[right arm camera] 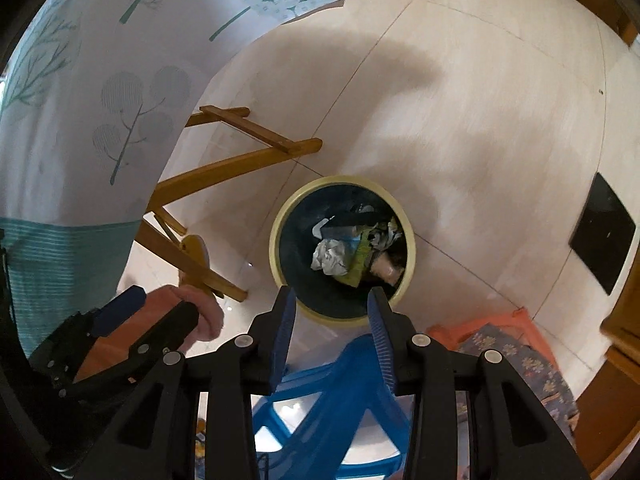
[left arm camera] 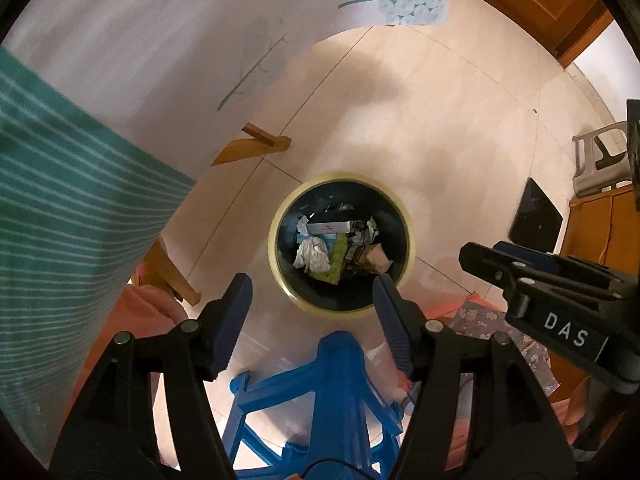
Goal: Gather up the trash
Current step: 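Open the left gripper over the bin while the right gripper releases the box, then move both tools back over the table toward the checked cup and red box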
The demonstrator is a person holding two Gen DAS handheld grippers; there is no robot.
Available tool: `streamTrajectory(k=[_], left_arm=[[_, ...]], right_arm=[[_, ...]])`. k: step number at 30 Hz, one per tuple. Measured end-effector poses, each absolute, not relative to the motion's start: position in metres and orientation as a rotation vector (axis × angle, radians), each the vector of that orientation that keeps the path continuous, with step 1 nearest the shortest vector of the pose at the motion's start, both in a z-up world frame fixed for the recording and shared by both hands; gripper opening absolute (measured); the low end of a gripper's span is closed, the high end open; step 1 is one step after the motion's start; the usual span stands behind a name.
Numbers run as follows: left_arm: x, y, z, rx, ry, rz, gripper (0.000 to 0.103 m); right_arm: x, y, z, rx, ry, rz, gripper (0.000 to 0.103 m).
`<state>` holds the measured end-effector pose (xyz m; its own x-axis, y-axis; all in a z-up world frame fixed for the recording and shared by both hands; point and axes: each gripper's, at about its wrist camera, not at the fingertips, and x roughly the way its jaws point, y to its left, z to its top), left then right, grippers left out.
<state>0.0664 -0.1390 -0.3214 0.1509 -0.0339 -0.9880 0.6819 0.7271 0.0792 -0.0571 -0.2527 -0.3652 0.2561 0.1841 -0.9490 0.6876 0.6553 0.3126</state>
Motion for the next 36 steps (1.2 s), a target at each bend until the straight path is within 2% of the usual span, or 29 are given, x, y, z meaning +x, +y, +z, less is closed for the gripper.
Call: streamTrajectory(k=[10, 13, 20, 36], left_arm=[[0.069, -0.131, -0.319, 0.587, 1.393, -0.533, 0.060], [0.068, -0.129, -0.318, 0.586, 1.418, -0.531, 0.060], [0.066, -0.124, -0.303, 0.574, 1.465, -0.550, 0.060], [0.066, -0.072, -0.161, 0.497, 1.361, -0.756, 0.060]], right_arm=[[-0.055, -0.245, -0.353, 0.746, 1.297, -0.416, 0.038], [-0.059, -0.245, -0.348, 0.738, 1.288, -0.421, 0.046], [-0.067, -0.234, -0.319, 0.666, 1.243, -0.428, 0.046], [-0.079, -0.197, -0.223, 0.599, 1.072, -0.411, 0.047]])
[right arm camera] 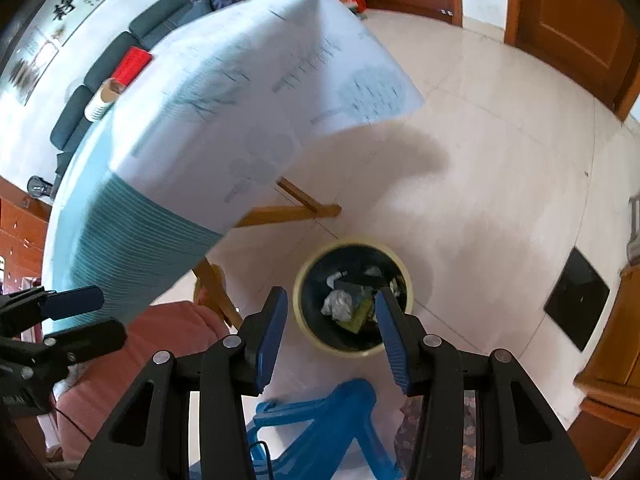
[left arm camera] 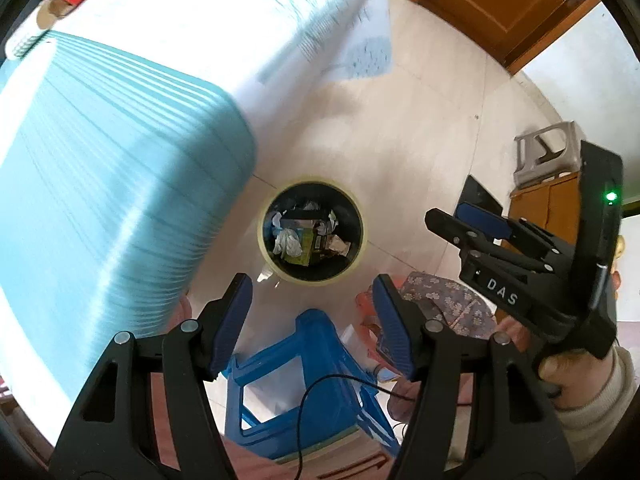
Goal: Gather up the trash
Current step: 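Move both tools back over the table toward the checked cup and red box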
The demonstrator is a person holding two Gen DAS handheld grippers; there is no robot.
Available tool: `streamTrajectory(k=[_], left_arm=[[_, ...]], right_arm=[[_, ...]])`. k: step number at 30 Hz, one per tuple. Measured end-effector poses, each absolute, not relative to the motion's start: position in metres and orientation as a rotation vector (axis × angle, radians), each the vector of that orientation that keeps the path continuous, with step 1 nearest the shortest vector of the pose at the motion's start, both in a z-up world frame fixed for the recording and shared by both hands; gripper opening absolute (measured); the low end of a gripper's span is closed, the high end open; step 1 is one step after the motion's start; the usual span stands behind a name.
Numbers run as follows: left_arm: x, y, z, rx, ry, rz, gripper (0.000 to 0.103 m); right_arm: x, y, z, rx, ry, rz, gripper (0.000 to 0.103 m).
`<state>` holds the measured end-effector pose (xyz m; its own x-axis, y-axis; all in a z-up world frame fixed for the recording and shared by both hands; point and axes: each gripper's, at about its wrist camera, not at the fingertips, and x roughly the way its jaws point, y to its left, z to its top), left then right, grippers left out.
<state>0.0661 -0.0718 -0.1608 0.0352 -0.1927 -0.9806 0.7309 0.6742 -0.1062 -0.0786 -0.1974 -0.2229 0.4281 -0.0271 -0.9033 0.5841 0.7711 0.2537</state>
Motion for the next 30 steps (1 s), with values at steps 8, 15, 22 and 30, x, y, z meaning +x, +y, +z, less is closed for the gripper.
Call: streamTrajectory(k=[8, 15, 22, 30], left_arm=[[0.100, -0.018, -0.107, 0.431, 1.325, -0.756, 0.059], [0.141, 0.030, -0.057, 0.476, 1.220, -0.721, 0.060], [0.199, 0.074, -0.015, 0.477, 1.138, -0.639, 0.060], [0.295, 0.100, 0.018, 0.500, 1.055, -0.610, 0.060]], right_arm=[[-0.038, -0.174, -0.149, 0.501, 0.985, -0.370, 0.047], [0.019, -0.154, -0.087, 0.452, 0.947, -0.269, 0.050], [0.102, -0.124, -0.029, 0.405, 0.937, -0.165, 0.056], [0.222, -0.104, -0.001, 0.450, 0.950, -0.098, 0.063]])
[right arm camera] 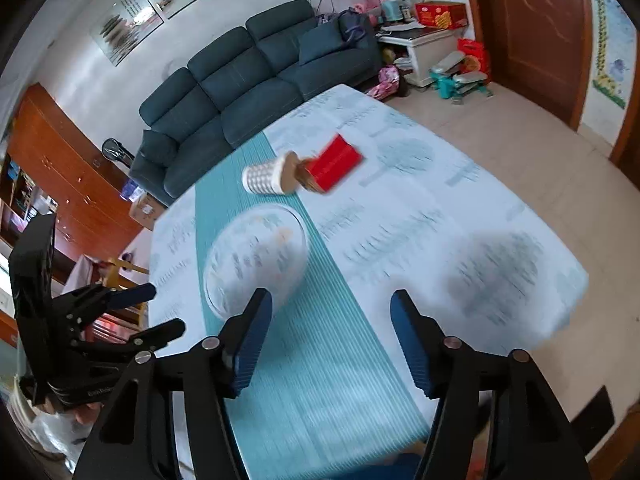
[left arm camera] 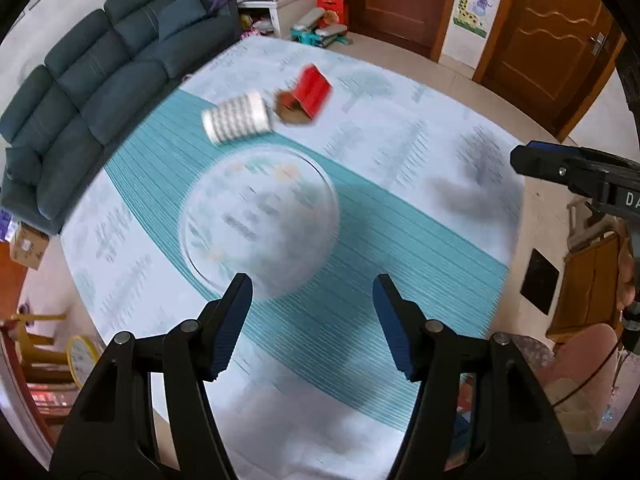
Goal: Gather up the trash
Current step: 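Move both tools back over the table toward the checked cup and red box, then grasp the red box with the right gripper while the left gripper grasps the white checked cup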
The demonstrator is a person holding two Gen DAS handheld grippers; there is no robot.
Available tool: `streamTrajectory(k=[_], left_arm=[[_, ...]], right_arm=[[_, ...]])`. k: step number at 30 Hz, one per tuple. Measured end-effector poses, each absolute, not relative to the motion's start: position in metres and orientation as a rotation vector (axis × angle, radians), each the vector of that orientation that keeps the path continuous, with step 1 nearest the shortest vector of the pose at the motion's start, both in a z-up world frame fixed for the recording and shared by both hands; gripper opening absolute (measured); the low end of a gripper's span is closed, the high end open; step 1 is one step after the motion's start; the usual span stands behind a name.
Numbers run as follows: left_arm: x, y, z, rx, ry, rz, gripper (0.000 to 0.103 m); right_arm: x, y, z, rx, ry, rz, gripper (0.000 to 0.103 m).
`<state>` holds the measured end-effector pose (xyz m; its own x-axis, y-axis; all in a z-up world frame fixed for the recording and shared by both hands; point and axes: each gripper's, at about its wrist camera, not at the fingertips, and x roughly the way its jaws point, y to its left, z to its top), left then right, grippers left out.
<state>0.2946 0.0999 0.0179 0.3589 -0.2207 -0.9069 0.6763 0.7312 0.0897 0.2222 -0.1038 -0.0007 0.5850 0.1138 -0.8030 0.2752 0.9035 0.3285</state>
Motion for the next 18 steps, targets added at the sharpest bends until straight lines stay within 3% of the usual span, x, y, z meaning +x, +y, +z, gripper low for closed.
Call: streamTrajectory(k=[12, 18], left_arm=[[0.467, 0.078, -0.006, 0.499, 1.050, -0.607, 0.060], [0.518, 0.062, -0.022, 0.546, 1.041, -0.626, 0.060]], right_arm=[[0.405, -0.136, -0.076, 0.648, 1.014, -0.174, 0.065], [0.449, -0.153, -0.111, 0.702, 0.988, -0.218, 0.074]])
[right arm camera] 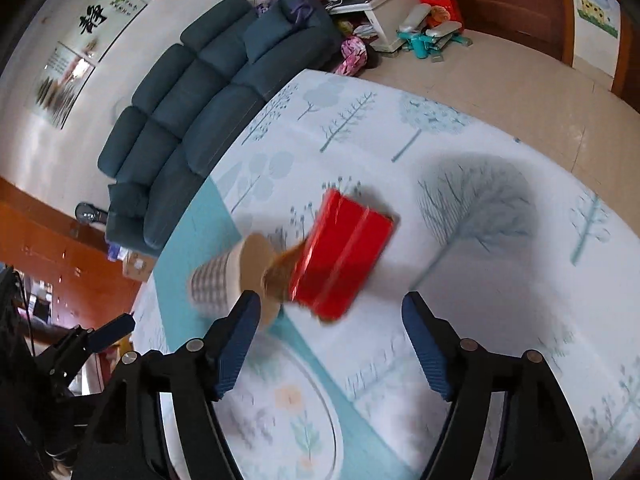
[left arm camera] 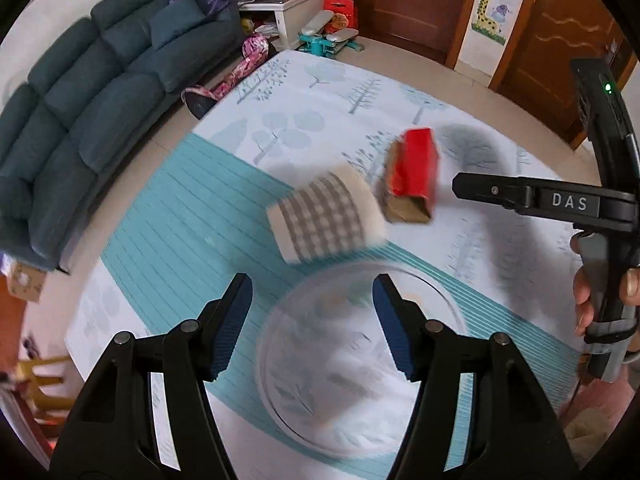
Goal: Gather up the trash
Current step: 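Grasp the red box with the right gripper while the left gripper grasps the white checked cup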
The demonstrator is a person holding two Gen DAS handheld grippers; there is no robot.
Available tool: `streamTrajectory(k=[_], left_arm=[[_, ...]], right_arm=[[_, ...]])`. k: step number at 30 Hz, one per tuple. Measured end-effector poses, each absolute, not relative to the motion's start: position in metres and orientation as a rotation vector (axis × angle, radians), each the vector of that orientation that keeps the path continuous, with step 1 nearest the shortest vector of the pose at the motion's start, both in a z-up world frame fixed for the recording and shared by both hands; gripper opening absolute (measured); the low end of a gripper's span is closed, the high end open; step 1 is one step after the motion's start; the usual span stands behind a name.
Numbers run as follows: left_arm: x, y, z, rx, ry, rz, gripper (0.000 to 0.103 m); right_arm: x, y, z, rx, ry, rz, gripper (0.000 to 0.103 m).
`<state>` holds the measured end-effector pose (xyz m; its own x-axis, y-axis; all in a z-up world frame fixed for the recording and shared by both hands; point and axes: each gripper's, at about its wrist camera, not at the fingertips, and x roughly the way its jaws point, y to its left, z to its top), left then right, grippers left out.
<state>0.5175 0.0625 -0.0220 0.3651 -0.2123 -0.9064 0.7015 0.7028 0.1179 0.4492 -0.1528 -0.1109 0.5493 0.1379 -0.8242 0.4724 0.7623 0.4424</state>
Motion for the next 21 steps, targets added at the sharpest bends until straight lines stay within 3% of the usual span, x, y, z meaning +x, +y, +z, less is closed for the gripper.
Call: streamTrajectory(k=[9, 15, 21], left_arm=[[0.561, 0.022, -0.044, 0.657, 0.989, -0.631, 0.060], [0.582, -0.003, -0.071, 0.718, 0.986, -0.614, 0.060], [0.608, -0.003, -0.091, 0.590, 1.086, -0.648, 0.063]], right_arm=[[0.493, -0.162, -0.147, 0.654, 1.007, -0.277, 0.074], [0.495, -0.162, -0.160, 0.594, 0.988, -0.255, 0.067], [0.479, -0.168, -0.160, 0.624, 0.979, -0.195, 0.060]])
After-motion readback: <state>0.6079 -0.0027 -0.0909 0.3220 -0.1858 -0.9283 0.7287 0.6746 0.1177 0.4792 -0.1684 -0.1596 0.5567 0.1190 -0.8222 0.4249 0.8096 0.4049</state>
